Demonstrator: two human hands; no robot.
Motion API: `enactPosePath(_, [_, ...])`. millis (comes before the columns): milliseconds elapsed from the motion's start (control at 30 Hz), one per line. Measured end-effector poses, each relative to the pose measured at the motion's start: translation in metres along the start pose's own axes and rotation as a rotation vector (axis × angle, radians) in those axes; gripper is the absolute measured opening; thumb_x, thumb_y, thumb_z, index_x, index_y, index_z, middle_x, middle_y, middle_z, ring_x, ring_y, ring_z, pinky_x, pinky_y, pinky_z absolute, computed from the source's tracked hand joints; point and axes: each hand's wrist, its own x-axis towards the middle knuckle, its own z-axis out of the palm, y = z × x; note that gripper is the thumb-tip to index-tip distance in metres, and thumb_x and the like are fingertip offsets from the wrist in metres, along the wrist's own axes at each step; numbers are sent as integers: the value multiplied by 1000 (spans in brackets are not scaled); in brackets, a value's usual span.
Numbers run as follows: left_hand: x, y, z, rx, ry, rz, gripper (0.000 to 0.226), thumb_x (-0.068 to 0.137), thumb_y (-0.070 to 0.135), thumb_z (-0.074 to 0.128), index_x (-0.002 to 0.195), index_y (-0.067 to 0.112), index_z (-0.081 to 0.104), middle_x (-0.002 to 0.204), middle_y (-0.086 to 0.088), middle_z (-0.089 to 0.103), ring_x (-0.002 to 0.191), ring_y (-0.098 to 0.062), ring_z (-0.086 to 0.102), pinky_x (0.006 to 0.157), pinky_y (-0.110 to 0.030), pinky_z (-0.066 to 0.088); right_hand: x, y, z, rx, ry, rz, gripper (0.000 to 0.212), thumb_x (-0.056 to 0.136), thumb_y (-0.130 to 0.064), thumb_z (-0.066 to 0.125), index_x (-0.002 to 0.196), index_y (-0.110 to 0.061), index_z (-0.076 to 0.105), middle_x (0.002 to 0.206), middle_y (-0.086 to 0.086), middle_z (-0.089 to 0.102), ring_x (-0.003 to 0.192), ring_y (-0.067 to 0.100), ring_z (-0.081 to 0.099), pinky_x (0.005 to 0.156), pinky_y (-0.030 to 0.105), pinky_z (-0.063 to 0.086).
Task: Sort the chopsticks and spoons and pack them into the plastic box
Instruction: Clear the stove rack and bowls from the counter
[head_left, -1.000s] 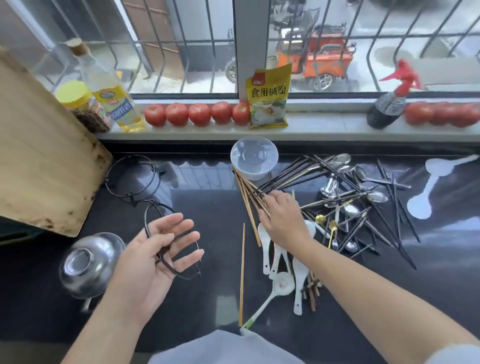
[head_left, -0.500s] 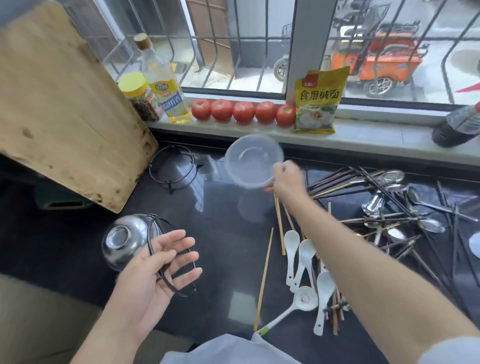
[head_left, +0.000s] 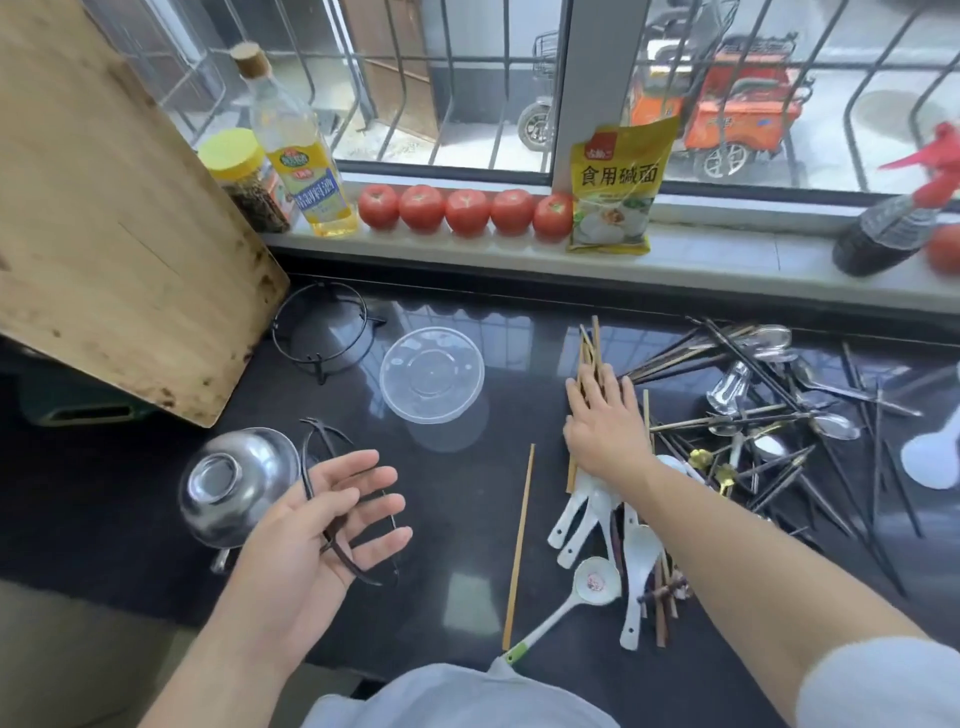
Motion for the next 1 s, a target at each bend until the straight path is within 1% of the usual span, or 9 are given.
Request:
enactPosePath(100, [2, -5, 6, -14, -17, -16, 33, 101, -5, 41, 116, 4, 69, 100, -14, 76, 75, -22, 75, 60, -39, 64, -12, 34, 0, 42, -22, 103, 64, 101, -31, 19, 160, -7, 18, 169, 15, 4, 155, 39, -2, 125, 52, 7])
enactPosePath(200, [5, -9, 10, 5, -23, -25, 33, 101, -5, 42, 116, 4, 69, 100, -14, 76, 76, -23, 75, 60, -39, 63, -21, 63, -6, -23, -91, 65, 54, 104, -29, 24, 145, -8, 51, 164, 23, 19, 151, 48, 3, 122, 59, 11])
enactPosePath(233, [5, -10, 10, 12, -26, -25, 33, 101, -4, 42, 117, 5, 69, 100, -14, 76, 76, -22, 75, 60, -38, 63, -23, 71, -10, -85, -118, 46, 49, 106, -29, 28, 142, -8, 54, 163, 24, 21, 151, 50, 3, 121, 60, 11])
enactPosePath(367, [2, -10, 12, 5, -29, -13, 33, 102, -4, 41, 115, 6, 70, 101, -13, 76, 78, -22, 76, 61, -38, 64, -34, 40, -39, 157, 0, 127, 59, 106, -40, 28, 159, -15, 23, 168, 15, 8, 154, 37, -2, 125, 51, 4])
enactPosePath(500, [-2, -14, 16, 9, -33, 1, 34, 102, -3, 40, 114, 8, 70, 100, -12, 76, 79, -21, 76, 60, -36, 63, -102, -89, -18, 249, 150, -332, 57, 85, -38, 55, 137, -14, 53, 152, 18, 41, 143, 44, 28, 115, 61, 24])
enactPosePath(600, [-5, -17, 18, 32, -42, 4, 34, 103, -3, 40, 114, 8, 71, 100, -11, 77, 80, -21, 76, 60, -36, 63, -167, -131, 25, 166, 1, -460, 68, 90, -52, 46, 149, -20, 44, 164, 13, 27, 152, 42, 12, 122, 59, 5])
enactPosePath(700, [-8, -21, 16, 52, -51, 0, 34, 103, -2, 40, 113, 9, 71, 101, -11, 77, 80, -21, 76, 61, -37, 63, -187, -105, 44, 93, -26, -435, 65, 98, -46, 36, 157, -18, 31, 166, 13, 22, 154, 42, 10, 123, 59, 3])
enactPosePath(867, [-10, -29, 20, 56, -69, -27, 34, 102, -2, 42, 112, 9, 72, 100, -11, 77, 79, -21, 76, 61, -36, 64, -180, -41, 46, 39, 0, -344, 64, 96, -40, 42, 155, -14, 38, 163, 13, 32, 151, 38, 24, 122, 58, 14])
enactPosePath(1000, [-13, -33, 26, 79, -88, -31, 33, 101, -2, 43, 113, 8, 71, 99, -10, 77, 79, -21, 76, 61, -37, 64, -172, 6, 40, 44, -11, -245, 67, 93, -43, 44, 153, -12, 43, 161, 13, 36, 151, 35, 26, 123, 55, 13])
